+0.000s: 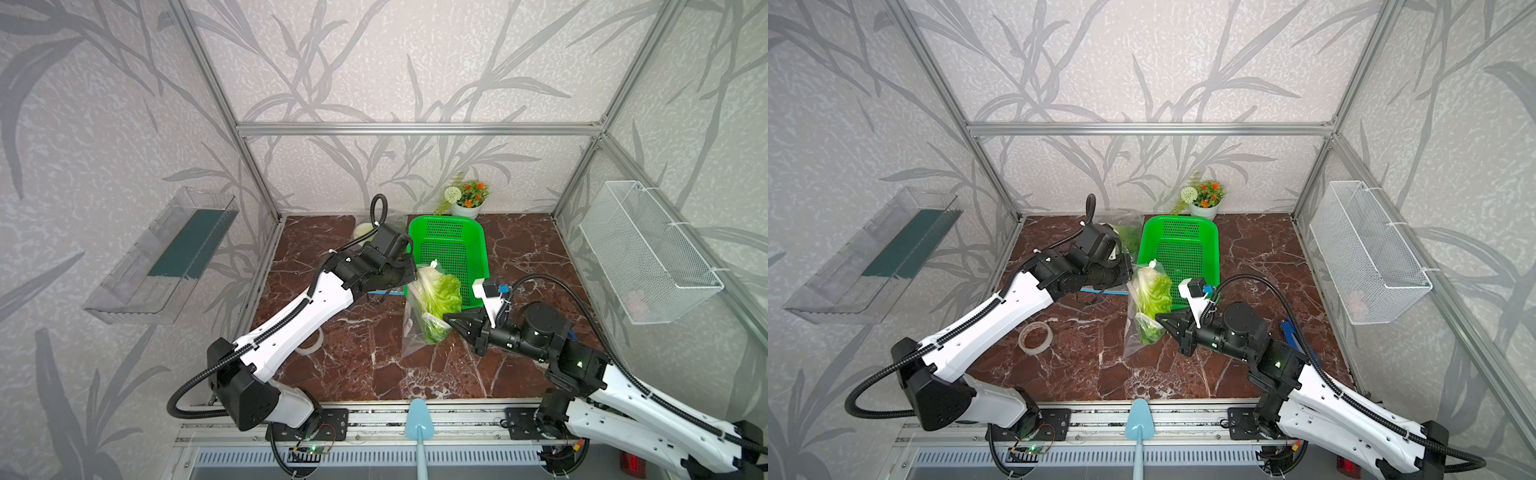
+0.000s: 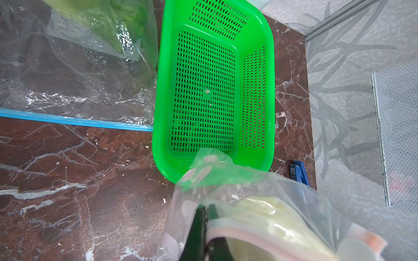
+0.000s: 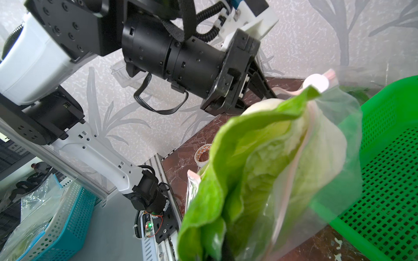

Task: Open the zip-top bag and take out the chinese cabbages
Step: Pick up the Chinese cabbage from the zipper food storage bag.

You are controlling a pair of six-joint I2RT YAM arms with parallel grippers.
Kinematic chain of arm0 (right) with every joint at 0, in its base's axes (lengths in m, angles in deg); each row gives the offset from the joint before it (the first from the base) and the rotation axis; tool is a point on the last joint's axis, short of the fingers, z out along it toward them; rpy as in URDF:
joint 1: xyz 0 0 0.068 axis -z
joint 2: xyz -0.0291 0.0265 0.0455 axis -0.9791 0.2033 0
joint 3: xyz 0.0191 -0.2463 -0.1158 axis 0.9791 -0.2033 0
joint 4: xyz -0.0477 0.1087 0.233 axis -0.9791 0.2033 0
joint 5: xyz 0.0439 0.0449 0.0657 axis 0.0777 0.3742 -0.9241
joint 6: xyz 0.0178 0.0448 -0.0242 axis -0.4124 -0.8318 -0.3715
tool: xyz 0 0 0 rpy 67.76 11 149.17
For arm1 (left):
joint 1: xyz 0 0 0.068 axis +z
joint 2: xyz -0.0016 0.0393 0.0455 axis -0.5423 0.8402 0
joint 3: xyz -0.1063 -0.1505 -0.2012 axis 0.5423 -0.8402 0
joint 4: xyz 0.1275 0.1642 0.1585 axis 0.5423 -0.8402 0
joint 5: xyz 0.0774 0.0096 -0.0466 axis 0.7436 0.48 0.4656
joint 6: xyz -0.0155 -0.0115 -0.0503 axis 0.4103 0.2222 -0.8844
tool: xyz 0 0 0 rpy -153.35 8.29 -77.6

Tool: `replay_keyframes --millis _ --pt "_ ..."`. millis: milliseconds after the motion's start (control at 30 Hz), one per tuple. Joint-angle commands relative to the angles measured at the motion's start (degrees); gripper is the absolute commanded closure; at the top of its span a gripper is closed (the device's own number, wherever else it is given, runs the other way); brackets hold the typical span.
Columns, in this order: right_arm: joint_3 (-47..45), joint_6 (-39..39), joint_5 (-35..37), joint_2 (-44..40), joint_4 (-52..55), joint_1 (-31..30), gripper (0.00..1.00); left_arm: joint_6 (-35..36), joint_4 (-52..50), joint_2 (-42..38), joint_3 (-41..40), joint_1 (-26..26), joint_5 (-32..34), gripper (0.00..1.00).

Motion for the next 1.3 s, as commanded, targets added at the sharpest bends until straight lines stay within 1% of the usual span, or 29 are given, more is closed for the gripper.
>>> replay_keyframes --millis 0,133,233,400,533,633,733,833,967,1133,1267 --pt "2.9 2.1 -8.3 -1.2 -5.1 -1.2 1.00 1.9 -0.7 1.9 1.6 2.0 3.6 1.00" --pt "3.2 2.8 -10.8 -1.1 -5.6 -1.2 1.00 4.0 -0.7 2.2 2.2 2.5 2.9 1.00" --pt "3.1 2.1 -12.7 -0.8 -5.3 -1.2 1.00 5.7 -1.7 3.2 4.2 3.7 2.3 1.00" --pt "2.5 2.6 -11.5 -2.1 -3.3 -1.3 1.00 7.6 -2.7 4.6 7.4 4.6 1.2 1.00" --pt "2.2 4.3 -9.6 -3.6 -3.4 -1.3 1.00 7.2 -2.5 5.1 6.5 4.7 -2.3 1.00" --pt "3.1 6.0 -9.0 -4.3 -3.4 -1.3 1.00 6.6 -1.9 5.4 3.3 4.8 -5.3 1.00" --pt "4.2 7.3 -8.3 -4.7 -2.5 -1.3 1.00 5.2 -1.6 5.1 0.0 4.9 -5.4 1.00" --pt "4.4 8.6 -4.9 -5.5 -1.4 -1.3 1.00 3.8 0.5 3.7 -3.3 4.9 -7.7 1.00" --pt "3.4 10.0 1.0 -6.7 -2.0 -1.2 1.00 1.2 4.6 -0.7 -8.4 4.9 -9.1 1.00" --pt "2.0 11.5 7.1 -7.7 -4.4 -1.2 1.00 -1.3 8.3 -8.0 -13.9 4.8 -7.2 1.00" --pt "0.1 11.4 10.8 -7.1 -9.2 -1.3 1.00 -2.1 11.5 -12.3 -17.2 4.8 -7.9 1.00"
